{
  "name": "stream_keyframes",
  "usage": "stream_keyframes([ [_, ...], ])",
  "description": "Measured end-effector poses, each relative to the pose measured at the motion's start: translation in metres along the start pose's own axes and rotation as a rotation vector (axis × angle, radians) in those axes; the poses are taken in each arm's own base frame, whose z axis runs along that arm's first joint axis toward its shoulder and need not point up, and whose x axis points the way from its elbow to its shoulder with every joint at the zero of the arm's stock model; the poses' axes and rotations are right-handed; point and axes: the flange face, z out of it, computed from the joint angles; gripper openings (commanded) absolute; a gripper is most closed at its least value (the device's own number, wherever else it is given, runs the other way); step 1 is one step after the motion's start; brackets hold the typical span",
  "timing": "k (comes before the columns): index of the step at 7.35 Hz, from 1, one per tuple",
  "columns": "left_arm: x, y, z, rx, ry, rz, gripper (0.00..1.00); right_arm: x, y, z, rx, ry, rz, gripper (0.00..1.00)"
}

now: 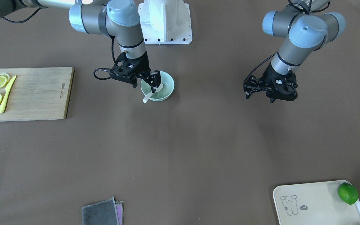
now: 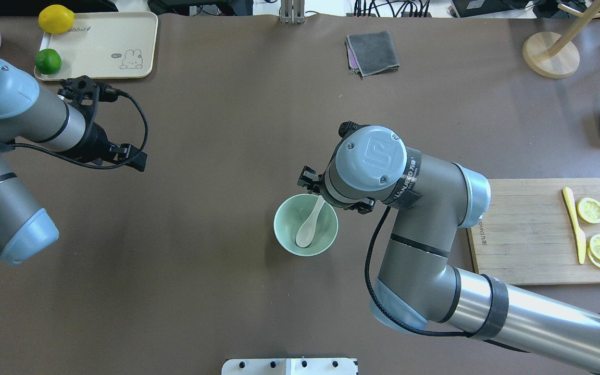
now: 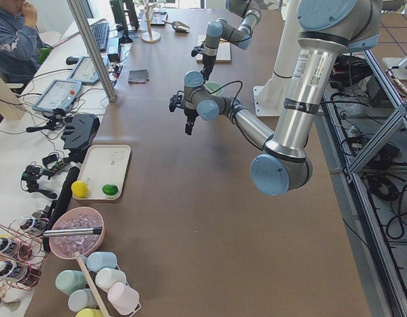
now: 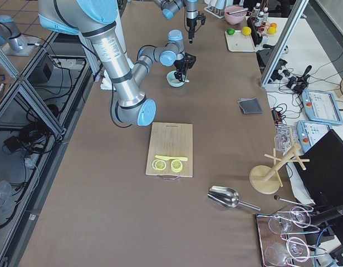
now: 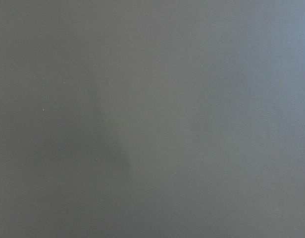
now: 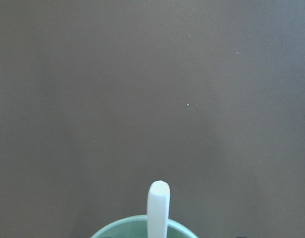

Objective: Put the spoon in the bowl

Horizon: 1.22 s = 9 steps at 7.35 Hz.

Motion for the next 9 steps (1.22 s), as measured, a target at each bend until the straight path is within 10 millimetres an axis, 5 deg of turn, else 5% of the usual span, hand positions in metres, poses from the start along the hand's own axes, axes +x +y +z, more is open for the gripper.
stream_keyframes([
  [2, -0.081, -0.008, -0.021, -0.008, -0.040, 0.060, 0.97, 0.070, -0.055, -0.042, -0.027, 0.038, -0.108, 1.00],
  [5, -0.227, 0.001, -0.059, -0.062, -0.142, 0.148, 0.98, 0.243, -0.182, -0.090, -0.071, 0.136, -0.362, 1.00],
  [7, -0.318, 0.022, -0.088, -0.133, -0.143, 0.198, 0.98, 0.362, -0.255, -0.115, -0.111, 0.169, -0.483, 1.00],
  [9, -0.393, 0.067, -0.101, -0.166, -0.092, 0.194, 0.98, 0.459, -0.291, -0.129, -0.148, 0.172, -0.531, 1.00],
])
